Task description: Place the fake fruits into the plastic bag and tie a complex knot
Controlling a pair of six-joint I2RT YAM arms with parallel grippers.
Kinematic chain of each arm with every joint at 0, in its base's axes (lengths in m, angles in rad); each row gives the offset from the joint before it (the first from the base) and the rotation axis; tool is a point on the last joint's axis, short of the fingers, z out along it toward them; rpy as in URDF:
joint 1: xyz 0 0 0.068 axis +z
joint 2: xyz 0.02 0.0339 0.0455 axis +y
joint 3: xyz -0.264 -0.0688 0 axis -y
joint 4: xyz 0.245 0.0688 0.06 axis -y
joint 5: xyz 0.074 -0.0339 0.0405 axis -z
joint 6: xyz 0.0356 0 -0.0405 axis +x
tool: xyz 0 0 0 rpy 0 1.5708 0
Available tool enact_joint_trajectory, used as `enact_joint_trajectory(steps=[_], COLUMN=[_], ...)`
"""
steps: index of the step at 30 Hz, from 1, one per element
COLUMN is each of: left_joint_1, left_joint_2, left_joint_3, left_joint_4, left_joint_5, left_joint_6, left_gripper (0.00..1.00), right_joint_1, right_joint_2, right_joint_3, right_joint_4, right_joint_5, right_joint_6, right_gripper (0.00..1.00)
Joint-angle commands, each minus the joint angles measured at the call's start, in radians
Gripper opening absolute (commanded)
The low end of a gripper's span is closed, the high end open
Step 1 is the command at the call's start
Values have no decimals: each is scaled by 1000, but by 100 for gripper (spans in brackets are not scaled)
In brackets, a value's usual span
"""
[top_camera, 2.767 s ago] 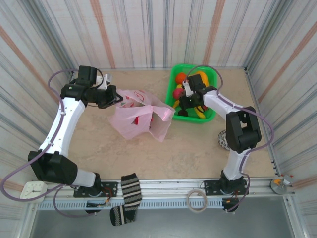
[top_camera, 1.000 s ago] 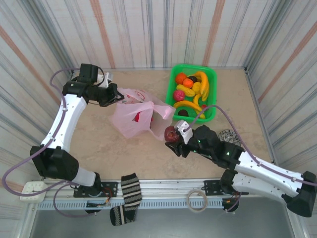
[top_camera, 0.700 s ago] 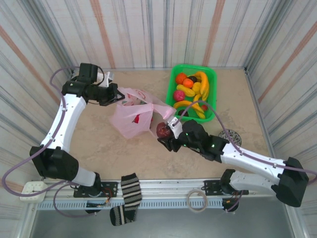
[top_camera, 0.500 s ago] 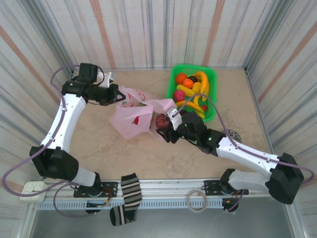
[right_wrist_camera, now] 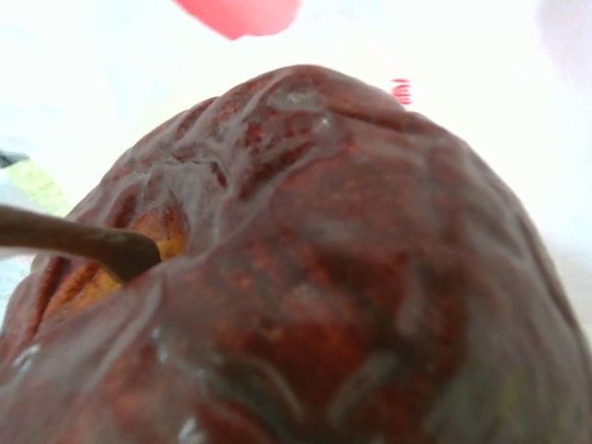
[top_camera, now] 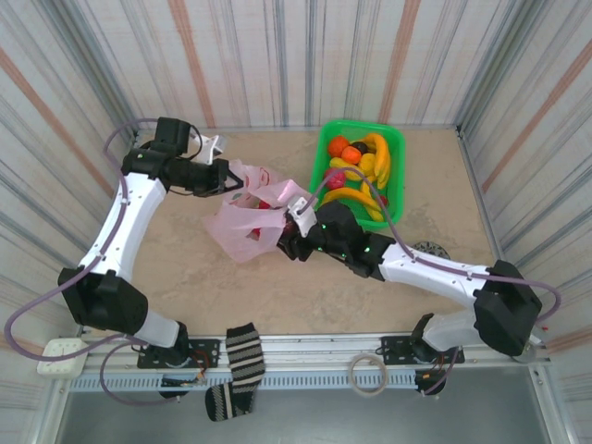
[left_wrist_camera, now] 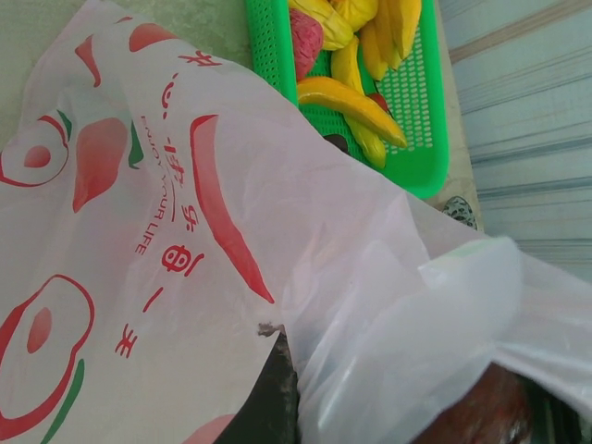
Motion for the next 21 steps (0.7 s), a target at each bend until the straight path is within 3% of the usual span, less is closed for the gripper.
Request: enact_joint_trajectory(steps=[1,8,14,21], left_joint_1=[0,2,0,-8], left_joint_2=[8,10,19,-12], left_joint_3=[19,12,5,-25], left_joint_4=[-20,-4,15,15], left_joint_5=[-8,-77,-52,-11], left_joint_6=[-60,-130,-150,-114], left_gripper=[0,0,0,0], right_joint_1=[58,176,241,164], right_joint_2=[23,40,62,115], right_joint_3=[40,48,59,120], right_joint_4=[53,72,69,44], right_joint_5=[72,227,307,188], right_joint_6=[-43,-121,-141,-67], right_gripper=[56,56,56,56])
